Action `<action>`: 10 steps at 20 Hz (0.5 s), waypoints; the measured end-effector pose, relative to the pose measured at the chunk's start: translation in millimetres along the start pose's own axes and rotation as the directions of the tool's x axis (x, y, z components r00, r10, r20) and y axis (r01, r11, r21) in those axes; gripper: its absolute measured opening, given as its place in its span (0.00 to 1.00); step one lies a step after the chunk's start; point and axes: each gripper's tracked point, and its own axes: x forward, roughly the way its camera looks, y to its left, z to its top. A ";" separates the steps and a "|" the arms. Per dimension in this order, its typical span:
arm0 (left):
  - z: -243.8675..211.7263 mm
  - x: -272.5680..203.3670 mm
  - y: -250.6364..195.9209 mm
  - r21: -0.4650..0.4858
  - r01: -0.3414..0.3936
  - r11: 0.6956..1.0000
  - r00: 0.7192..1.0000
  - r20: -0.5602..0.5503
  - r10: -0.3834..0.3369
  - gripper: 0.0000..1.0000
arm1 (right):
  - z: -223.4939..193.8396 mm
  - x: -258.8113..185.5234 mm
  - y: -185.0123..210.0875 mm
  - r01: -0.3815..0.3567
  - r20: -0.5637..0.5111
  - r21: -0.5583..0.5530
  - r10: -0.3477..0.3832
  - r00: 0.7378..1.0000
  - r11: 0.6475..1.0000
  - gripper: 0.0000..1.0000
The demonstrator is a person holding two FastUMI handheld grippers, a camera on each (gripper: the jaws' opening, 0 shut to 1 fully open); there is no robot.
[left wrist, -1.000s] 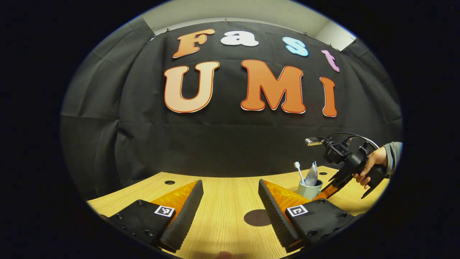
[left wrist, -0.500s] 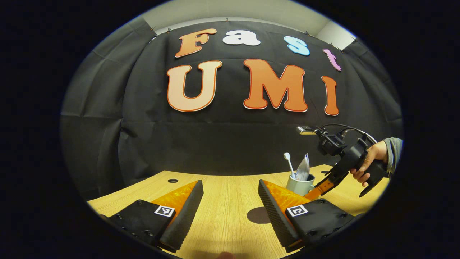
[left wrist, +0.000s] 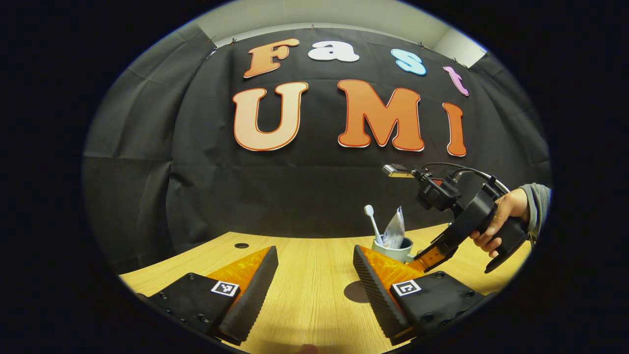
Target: Put the toothbrush and toothpaste on the desktop into the cup, then pick up the cup and place it on the coaster on the desktop.
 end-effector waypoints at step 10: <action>-11.3 -0.4 9.1 -0.012 -0.008 1.000 1.000 -0.023 0.008 0.98 | 2.3 -13.9 -2.8 -0.046 -0.078 -0.051 0.042 0.996 0.998 0.23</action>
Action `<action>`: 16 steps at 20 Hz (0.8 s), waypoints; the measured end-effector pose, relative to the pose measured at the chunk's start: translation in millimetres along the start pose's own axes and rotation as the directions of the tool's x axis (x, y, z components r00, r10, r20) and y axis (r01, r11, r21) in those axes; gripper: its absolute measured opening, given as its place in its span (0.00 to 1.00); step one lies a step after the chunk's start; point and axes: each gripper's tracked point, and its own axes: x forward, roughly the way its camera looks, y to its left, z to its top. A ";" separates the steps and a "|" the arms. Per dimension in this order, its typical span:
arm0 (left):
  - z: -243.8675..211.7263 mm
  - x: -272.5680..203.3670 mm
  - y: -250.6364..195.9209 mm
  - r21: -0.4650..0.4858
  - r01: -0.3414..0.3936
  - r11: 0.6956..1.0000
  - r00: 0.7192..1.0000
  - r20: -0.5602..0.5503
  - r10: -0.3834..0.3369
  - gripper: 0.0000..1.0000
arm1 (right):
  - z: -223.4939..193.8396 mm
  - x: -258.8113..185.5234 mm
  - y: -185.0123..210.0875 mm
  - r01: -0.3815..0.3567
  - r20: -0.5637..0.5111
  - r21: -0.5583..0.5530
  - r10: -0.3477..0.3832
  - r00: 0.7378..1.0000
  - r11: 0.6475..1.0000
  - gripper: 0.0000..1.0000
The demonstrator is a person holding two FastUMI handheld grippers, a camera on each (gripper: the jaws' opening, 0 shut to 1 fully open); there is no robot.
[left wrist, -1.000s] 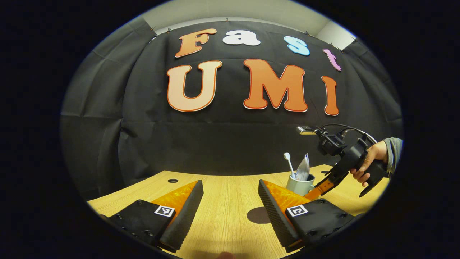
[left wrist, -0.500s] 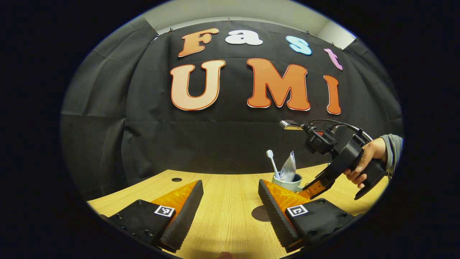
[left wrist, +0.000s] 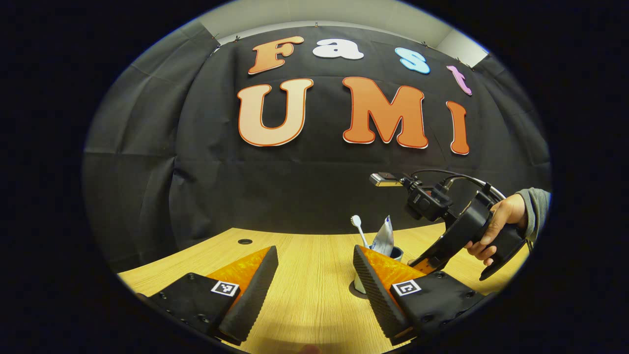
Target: Put the toothbrush and toothpaste on the desktop into the cup, then pick up the cup and place it on the coaster on the desktop.
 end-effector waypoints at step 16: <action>9.1 5.4 -21.1 0.049 0.017 0.999 1.000 0.019 -0.018 0.97 | 23.0 -60.1 -16.8 0.038 0.332 -0.074 -0.011 0.943 0.997 0.80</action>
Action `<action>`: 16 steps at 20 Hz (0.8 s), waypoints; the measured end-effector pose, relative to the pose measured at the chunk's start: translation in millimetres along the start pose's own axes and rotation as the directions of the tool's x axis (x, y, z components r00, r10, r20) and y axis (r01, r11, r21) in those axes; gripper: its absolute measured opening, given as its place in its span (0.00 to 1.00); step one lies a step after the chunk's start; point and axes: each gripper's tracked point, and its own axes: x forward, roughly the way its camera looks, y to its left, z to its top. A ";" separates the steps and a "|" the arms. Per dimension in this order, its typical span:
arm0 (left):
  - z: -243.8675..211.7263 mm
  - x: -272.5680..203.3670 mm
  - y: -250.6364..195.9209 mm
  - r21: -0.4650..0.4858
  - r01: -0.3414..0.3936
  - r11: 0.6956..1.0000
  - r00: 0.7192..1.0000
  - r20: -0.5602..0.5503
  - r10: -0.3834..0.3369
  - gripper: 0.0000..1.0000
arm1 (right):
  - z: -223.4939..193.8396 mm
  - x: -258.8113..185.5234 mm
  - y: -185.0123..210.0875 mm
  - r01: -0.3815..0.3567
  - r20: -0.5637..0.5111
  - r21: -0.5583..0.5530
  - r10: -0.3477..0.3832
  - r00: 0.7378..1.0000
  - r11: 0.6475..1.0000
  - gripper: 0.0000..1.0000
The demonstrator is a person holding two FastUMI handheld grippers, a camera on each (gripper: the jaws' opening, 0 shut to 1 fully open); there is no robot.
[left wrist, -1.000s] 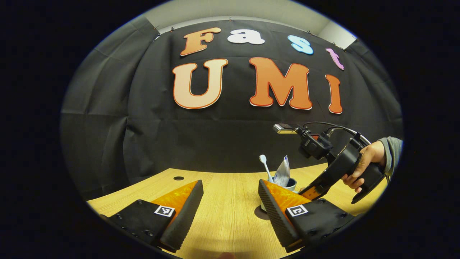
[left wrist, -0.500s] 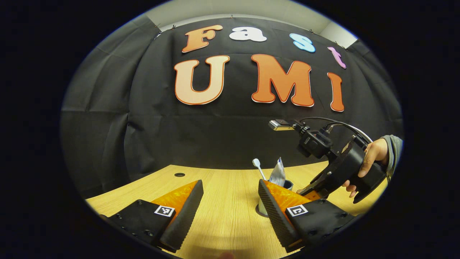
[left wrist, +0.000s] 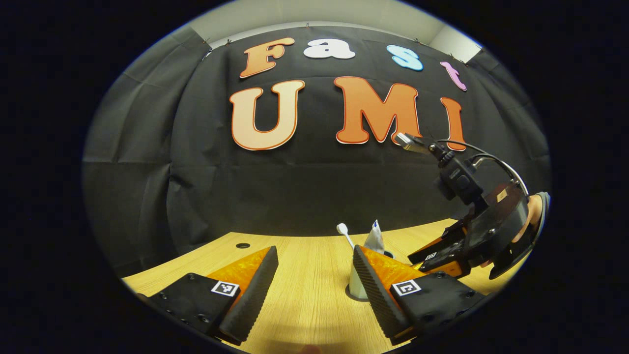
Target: Put the toothbrush and toothpaste on the desktop into the cup, then pick up the cup and place it on the coaster on the desktop.
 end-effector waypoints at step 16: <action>41.1 3.9 -60.4 0.058 0.092 0.994 0.990 0.104 -0.098 0.96 | 25.4 -61.3 -79.7 0.194 0.399 0.117 -0.225 0.889 0.974 0.86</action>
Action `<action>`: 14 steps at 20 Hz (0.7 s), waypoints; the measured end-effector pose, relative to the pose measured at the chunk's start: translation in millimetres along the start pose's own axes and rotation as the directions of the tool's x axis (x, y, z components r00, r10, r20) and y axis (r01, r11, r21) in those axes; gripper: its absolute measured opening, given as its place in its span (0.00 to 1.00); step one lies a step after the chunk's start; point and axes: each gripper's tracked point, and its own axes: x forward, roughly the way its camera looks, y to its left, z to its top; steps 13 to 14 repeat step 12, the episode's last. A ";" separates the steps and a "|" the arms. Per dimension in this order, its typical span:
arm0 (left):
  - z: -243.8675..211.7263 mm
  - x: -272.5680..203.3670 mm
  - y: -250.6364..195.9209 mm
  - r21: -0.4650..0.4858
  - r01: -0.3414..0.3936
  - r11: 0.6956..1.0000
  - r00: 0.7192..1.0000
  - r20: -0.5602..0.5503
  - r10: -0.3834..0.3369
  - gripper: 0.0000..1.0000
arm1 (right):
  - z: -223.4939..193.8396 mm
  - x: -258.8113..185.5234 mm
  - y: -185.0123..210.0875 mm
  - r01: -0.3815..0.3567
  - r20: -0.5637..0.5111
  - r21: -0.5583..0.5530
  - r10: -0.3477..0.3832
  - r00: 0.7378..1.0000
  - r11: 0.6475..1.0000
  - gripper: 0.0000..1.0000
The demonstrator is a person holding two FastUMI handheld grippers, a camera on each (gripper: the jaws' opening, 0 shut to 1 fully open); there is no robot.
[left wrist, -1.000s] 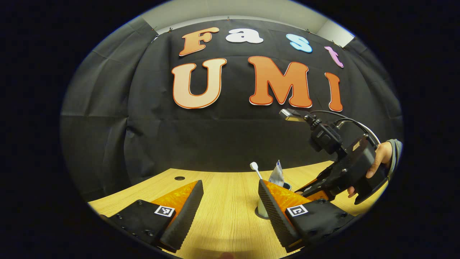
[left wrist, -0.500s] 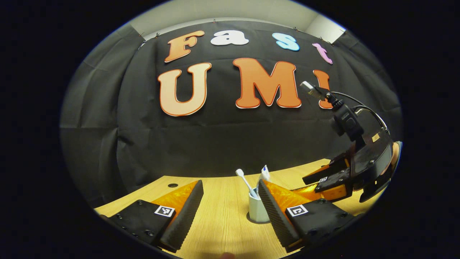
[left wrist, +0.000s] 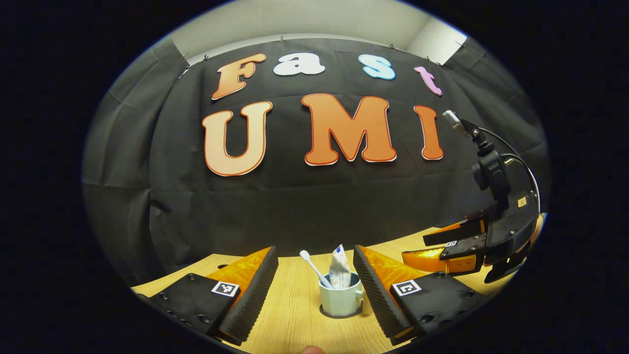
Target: Put the toothbrush and toothpaste on the desktop into the cup, then pick up the cup and place it on the coaster on the desktop.
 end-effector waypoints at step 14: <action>5.3 2.1 -12.2 -0.022 -0.011 1.000 1.000 0.009 0.011 0.97 | 18.3 -39.2 -34.1 0.142 0.174 -0.076 -0.127 0.977 0.987 0.88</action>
